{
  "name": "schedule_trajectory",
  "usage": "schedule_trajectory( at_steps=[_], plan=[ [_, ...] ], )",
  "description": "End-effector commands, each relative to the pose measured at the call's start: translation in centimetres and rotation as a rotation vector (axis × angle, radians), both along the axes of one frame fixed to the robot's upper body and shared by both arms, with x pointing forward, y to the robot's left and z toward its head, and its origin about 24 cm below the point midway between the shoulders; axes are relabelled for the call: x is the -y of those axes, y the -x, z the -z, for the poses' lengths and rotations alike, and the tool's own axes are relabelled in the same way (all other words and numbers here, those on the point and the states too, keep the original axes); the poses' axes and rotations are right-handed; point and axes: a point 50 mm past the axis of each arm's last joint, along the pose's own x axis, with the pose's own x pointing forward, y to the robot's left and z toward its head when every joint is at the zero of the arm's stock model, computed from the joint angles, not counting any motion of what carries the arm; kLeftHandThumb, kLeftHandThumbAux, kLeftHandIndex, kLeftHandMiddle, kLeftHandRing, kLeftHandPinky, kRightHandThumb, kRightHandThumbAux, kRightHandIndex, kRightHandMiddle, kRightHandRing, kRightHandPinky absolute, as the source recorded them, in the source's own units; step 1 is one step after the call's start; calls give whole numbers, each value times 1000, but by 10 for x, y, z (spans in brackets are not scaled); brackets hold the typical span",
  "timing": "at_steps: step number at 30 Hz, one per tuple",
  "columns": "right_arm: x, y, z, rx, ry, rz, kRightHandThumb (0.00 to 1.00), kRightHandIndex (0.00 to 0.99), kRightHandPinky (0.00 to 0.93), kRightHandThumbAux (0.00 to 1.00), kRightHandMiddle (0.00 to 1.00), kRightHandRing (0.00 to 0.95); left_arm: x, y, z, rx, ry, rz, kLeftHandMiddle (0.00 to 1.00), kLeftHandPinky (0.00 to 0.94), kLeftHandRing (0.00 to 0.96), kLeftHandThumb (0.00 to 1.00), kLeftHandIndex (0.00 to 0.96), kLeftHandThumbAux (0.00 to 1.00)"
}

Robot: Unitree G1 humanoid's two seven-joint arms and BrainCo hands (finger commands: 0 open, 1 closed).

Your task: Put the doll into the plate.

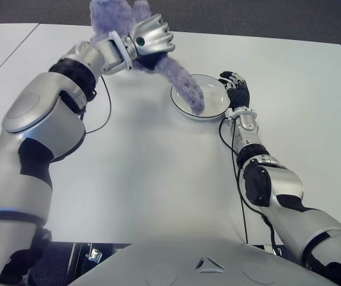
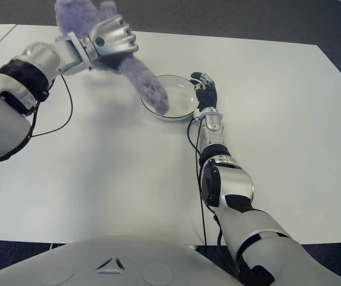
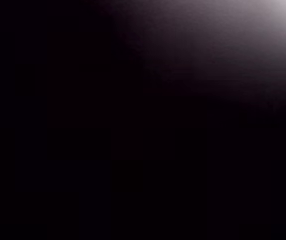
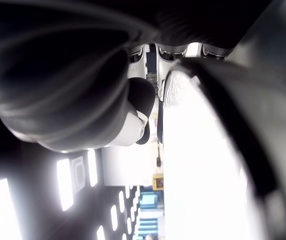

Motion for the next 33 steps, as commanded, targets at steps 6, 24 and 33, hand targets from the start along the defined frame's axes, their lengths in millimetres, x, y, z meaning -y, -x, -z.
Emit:
schedule_trajectory(
  at_steps=[6,24,33],
  plan=[
    [-11,79,114,-486,-78,-6,960,291,182,865,271,264,16,2,-50,152,-11,81,889,888,890,114,806,772],
    [-12,79,114,-494,-100,0,978,285,160,860,265,264,23,2,-50,170,-18,110,885,894,889,85,795,735],
    [-13,79,114,-494,-107,0,977,284,140,862,264,260,60,7,-22,135,0,188,887,886,886,60,803,733]
  ],
)
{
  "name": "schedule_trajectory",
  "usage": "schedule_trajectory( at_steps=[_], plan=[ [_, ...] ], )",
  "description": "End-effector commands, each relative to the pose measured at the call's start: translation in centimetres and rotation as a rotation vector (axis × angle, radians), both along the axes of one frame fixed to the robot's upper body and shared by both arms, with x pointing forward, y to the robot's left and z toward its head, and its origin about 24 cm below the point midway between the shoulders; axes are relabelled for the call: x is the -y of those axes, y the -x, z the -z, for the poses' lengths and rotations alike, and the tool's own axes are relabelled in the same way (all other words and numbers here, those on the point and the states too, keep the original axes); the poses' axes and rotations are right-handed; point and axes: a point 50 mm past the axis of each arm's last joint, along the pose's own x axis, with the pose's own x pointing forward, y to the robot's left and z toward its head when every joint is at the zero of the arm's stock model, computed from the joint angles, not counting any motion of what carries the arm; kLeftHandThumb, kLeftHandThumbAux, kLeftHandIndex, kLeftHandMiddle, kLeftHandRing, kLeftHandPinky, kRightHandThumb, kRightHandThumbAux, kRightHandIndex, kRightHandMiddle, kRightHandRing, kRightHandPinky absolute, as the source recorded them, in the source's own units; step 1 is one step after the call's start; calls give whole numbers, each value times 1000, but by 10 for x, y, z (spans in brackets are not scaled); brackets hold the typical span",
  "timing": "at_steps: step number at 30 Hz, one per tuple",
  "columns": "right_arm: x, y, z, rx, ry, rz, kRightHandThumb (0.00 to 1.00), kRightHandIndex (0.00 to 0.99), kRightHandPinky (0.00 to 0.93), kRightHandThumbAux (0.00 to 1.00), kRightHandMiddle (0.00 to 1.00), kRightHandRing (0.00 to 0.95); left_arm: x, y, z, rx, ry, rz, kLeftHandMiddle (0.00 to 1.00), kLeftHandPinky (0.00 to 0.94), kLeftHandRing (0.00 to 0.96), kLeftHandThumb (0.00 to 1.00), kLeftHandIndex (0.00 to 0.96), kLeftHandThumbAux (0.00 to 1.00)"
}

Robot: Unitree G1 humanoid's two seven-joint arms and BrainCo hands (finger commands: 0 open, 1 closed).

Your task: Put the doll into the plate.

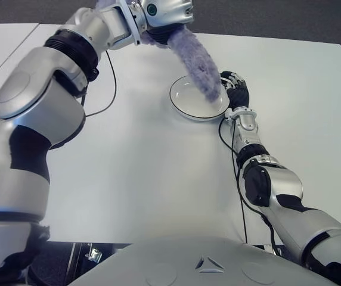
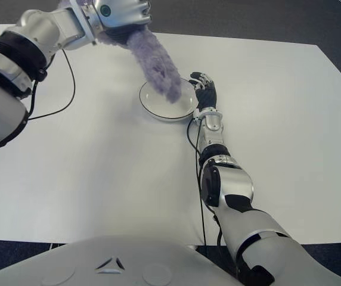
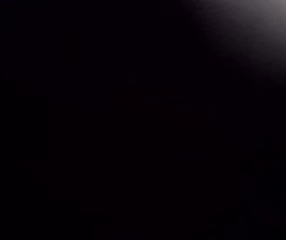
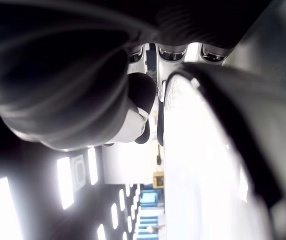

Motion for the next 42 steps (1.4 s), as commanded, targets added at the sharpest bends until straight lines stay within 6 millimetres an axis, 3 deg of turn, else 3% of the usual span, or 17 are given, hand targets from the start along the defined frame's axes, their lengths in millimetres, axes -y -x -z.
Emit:
schedule_trajectory(
  at_steps=[1,6,11,14,22,36,42],
  plan=[
    [-13,79,114,-496,-98,3,977,284,139,862,264,260,34,6,23,-19,-12,86,887,885,885,56,803,732],
    [-14,79,114,-499,-98,2,971,284,139,862,264,262,66,15,33,-64,-40,154,877,874,875,13,791,707],
    [-15,79,115,-499,-104,1,972,287,142,861,266,267,77,23,34,-123,-48,234,861,853,861,2,771,677],
    [-15,79,115,-498,-115,2,977,288,154,860,268,274,83,32,46,-195,-47,309,830,825,833,4,694,696],
    [-17,80,115,-491,-125,2,981,294,166,855,275,283,85,39,61,-263,-18,373,794,829,809,28,628,731],
    [-20,81,116,-495,-108,7,869,293,166,891,268,232,85,41,76,-271,-45,375,853,880,857,17,744,696],
    [-22,82,116,-489,-127,13,880,291,158,893,266,234,80,44,83,-309,-65,383,870,883,870,13,778,697]
  ],
)
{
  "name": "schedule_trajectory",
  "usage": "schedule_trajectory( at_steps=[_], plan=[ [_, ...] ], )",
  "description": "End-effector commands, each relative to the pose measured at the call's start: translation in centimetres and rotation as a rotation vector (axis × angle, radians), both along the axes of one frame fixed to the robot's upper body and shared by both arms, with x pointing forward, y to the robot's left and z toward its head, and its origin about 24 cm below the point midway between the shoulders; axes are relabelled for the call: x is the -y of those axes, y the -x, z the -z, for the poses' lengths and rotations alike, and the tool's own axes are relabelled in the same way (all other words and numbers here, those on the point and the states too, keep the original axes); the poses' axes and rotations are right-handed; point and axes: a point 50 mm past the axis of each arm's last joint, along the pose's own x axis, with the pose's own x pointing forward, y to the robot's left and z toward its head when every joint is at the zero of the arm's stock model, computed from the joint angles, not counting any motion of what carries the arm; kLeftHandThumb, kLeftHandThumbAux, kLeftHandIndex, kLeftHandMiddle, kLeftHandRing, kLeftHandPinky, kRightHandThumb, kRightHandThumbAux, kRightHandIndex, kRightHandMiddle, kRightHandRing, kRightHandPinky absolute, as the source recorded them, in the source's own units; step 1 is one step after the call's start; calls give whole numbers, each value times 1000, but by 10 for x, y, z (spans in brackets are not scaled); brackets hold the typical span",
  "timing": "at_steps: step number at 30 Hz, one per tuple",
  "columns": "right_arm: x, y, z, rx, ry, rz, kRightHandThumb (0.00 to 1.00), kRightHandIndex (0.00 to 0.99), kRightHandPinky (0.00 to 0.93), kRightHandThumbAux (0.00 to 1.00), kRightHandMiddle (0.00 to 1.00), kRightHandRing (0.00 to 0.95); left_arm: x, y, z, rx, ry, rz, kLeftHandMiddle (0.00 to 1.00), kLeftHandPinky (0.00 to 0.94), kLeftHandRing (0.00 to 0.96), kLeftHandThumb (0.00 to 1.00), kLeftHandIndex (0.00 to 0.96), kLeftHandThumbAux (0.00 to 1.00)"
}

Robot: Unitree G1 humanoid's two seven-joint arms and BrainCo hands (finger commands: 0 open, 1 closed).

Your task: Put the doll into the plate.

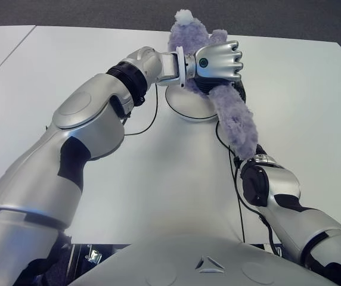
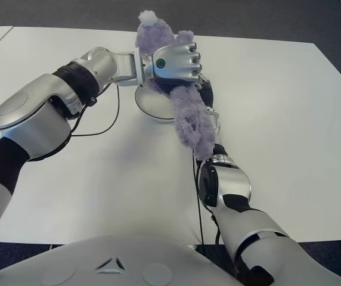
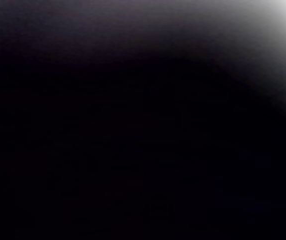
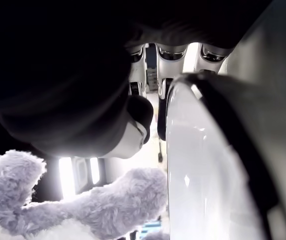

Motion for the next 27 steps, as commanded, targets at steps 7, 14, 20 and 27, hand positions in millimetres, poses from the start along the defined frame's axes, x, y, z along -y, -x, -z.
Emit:
schedule_trajectory(
  at_steps=[7,14,20,27],
  plan=[
    [-17,80,113,-468,3,7,800,362,231,792,293,264,-25,11,38,-94,-71,43,865,872,866,29,778,703],
    [-18,84,116,-472,180,0,724,417,258,731,290,246,-29,15,45,-117,-60,35,866,877,867,47,781,716],
    [-17,79,110,-446,163,16,716,420,261,727,276,231,-34,17,47,-134,-42,20,853,855,857,66,767,729],
    [-14,79,112,-474,142,29,708,412,263,731,255,229,-37,26,55,-104,28,39,831,849,840,108,734,755]
  ],
)
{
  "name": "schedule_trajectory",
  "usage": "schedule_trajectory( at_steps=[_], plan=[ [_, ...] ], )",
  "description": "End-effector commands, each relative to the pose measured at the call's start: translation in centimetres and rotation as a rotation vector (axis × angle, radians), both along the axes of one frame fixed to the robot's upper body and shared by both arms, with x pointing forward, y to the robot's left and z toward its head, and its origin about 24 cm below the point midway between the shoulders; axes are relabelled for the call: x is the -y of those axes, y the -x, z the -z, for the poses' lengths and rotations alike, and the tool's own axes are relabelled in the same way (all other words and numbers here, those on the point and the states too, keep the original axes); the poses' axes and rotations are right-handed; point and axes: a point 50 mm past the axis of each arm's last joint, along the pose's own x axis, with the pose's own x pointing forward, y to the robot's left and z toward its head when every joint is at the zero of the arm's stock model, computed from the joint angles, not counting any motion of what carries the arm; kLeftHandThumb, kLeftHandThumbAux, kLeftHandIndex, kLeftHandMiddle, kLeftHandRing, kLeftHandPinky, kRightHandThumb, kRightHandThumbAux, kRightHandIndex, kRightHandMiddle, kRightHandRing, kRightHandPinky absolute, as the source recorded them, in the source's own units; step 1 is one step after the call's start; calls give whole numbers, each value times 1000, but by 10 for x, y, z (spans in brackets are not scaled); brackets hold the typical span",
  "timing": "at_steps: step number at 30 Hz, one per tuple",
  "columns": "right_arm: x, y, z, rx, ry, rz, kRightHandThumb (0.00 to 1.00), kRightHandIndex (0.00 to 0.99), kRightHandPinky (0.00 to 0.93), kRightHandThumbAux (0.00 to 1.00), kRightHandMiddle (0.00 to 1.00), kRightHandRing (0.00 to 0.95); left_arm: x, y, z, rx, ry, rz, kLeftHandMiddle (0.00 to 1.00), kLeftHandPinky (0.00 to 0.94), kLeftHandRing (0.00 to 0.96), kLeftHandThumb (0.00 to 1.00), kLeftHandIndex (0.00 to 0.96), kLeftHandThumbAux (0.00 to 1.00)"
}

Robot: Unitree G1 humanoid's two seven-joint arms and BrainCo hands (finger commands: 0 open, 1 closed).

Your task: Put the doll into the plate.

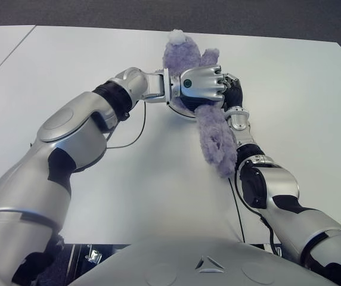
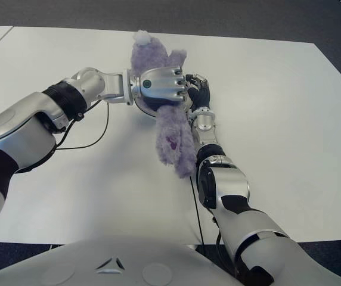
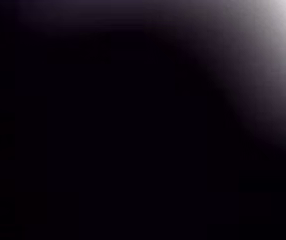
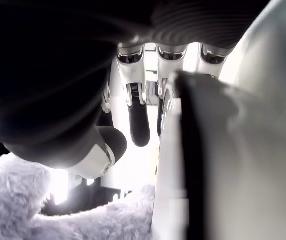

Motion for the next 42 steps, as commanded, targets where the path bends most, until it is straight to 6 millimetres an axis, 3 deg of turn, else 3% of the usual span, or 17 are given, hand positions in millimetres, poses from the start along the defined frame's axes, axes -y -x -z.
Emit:
schedule_trajectory(
  at_steps=[1,6,9,13,21,23,25,27,28,29,30,33,35,37,42],
  plan=[
    [-5,78,113,-490,-42,28,707,410,265,732,252,230,-10,9,19,-3,35,-14,830,847,839,113,732,757],
    [-9,73,108,-463,-16,12,704,406,284,734,246,238,-7,17,22,3,100,26,823,839,834,120,718,746],
    [-11,72,106,-448,20,6,706,409,287,731,249,242,-6,19,21,13,117,46,801,847,826,129,609,709],
    [-15,68,102,-428,76,-4,710,413,298,728,255,248,-6,21,23,25,153,49,760,820,802,132,532,668],
    [-18,66,99,-402,256,-5,716,420,317,722,269,262,-8,23,22,28,182,70,662,765,736,144,432,567],
    [-36,51,87,-348,758,-268,709,420,407,720,366,377,-9,22,22,26,180,75,626,734,705,138,412,546],
    [-45,41,78,-272,1186,-436,688,413,445,727,402,430,-9,22,22,24,174,81,587,698,667,131,380,526],
    [-45,39,77,-233,1327,-455,677,408,433,732,388,423,-9,21,22,22,170,84,556,668,636,125,346,511],
    [-44,39,77,-220,1356,-450,564,365,406,728,364,397,-9,21,22,22,169,84,547,657,625,122,332,506],
    [-43,40,77,-208,1383,-445,379,302,365,729,329,359,-9,21,23,23,167,85,533,642,610,118,312,499],
    [-43,40,77,-201,1400,-442,252,253,321,730,294,319,-9,20,23,25,166,85,474,567,537,101,259,484],
    [-44,41,79,-263,1285,-493,84,133,197,712,183,196,-10,20,23,29,164,88,367,414,396,69,173,461],
    [-48,39,77,-300,1164,-541,43,86,136,696,129,135,-11,19,24,38,153,83,318,333,329,50,137,452],
    [-53,34,69,-277,1105,-567,17,35,55,627,52,55,-13,19,26,47,136,75,201,136,182,20,57,430],
    [-54,31,66,-318,1027,-596,2,5,9,524,8,9,-22,19,20,77,101,50,71,22,46,3,9,399]
  ],
)
